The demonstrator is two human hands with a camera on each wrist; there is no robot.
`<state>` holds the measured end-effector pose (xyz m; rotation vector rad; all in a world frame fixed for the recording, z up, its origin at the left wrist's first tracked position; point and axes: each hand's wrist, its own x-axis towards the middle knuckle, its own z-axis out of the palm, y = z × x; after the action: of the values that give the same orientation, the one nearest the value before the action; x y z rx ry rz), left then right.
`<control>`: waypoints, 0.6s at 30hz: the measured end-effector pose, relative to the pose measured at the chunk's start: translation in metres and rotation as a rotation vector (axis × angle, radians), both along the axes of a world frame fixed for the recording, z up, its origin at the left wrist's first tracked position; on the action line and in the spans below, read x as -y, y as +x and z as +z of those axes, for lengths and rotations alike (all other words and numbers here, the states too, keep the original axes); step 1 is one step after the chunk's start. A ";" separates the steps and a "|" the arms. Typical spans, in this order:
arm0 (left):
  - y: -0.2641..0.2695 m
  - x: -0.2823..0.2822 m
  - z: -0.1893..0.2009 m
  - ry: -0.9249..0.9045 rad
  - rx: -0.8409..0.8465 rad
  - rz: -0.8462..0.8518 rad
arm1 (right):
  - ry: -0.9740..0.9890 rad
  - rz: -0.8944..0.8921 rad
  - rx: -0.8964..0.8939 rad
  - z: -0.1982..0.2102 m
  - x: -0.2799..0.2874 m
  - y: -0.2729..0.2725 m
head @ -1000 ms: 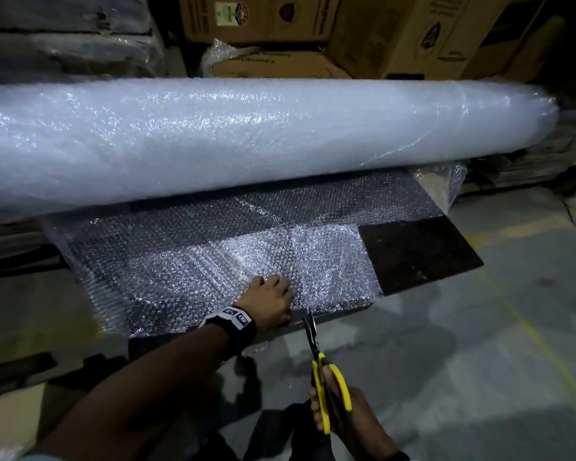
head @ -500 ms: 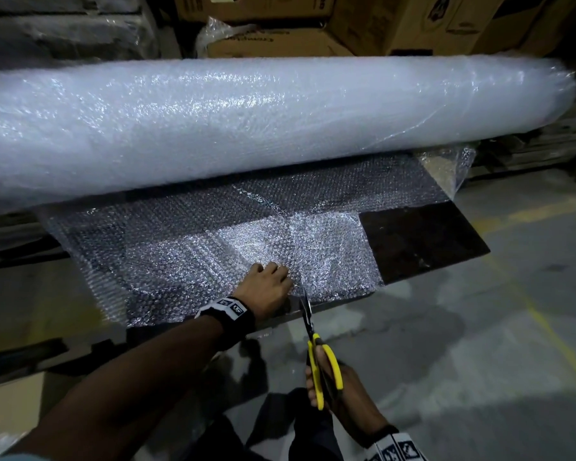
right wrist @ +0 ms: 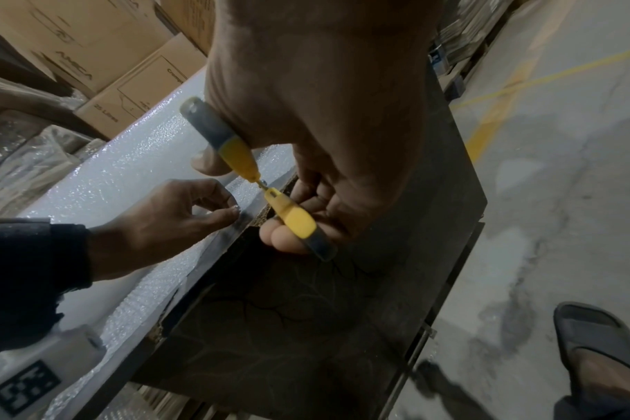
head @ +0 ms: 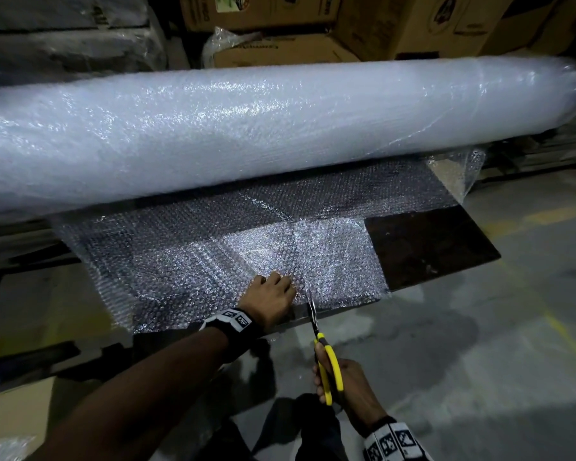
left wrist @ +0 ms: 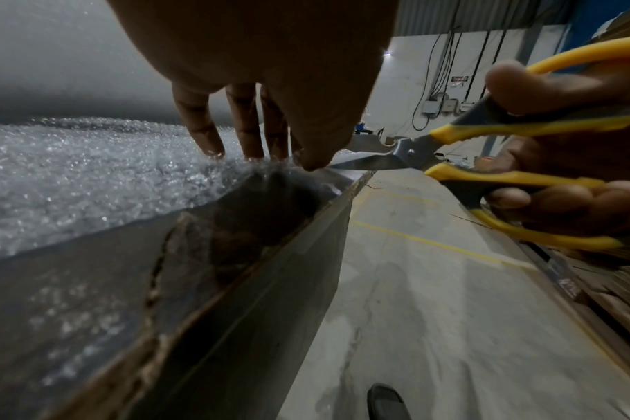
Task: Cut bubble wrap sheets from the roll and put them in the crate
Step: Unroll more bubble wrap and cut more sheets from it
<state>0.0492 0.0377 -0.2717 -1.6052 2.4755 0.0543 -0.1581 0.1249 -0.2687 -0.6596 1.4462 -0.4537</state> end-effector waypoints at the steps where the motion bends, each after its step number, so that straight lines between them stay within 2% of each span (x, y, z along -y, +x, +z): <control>1: 0.000 0.000 -0.001 -0.003 -0.011 -0.001 | -0.005 0.007 0.000 0.000 0.000 -0.001; 4: 0.000 -0.001 0.003 0.020 -0.042 -0.002 | -0.010 0.031 -0.019 -0.003 0.002 -0.002; 9: 0.001 -0.002 -0.008 -0.131 -0.125 -0.034 | -0.020 0.056 -0.026 -0.004 0.005 -0.004; 18: 0.003 -0.012 -0.011 -0.118 -0.204 -0.014 | -0.056 0.062 -0.049 -0.005 0.006 -0.005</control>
<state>0.0526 0.0493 -0.2827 -1.7071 2.6895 0.0751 -0.1635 0.1189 -0.2735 -0.7625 1.4591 -0.4333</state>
